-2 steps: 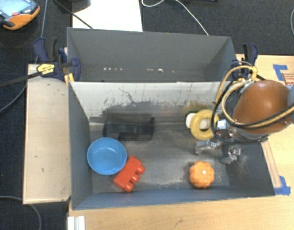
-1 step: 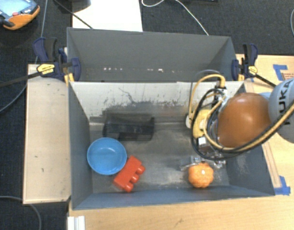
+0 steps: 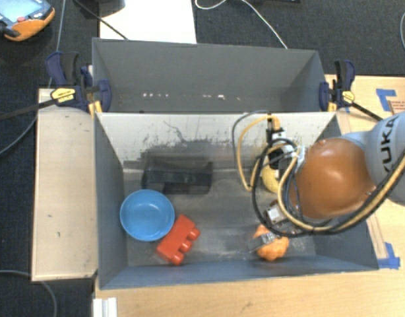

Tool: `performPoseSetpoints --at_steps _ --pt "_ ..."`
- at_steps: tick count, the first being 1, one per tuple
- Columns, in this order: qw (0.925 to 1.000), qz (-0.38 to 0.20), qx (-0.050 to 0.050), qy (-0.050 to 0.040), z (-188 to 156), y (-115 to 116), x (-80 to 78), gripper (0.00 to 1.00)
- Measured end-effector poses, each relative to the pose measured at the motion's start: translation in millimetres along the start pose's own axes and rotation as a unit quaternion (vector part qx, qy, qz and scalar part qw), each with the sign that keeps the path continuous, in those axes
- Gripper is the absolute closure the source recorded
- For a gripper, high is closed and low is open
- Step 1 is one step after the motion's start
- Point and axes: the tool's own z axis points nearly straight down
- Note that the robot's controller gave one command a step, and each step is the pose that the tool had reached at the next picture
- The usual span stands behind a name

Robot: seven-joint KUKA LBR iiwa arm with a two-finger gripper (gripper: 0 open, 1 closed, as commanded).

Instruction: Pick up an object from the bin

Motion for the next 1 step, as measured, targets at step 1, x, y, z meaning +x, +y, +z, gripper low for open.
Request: performPoseSetpoints --at_steps 1 --pt "1.0 0.0 0.001 0.0007 -0.4 -0.7 0.9 1.0"
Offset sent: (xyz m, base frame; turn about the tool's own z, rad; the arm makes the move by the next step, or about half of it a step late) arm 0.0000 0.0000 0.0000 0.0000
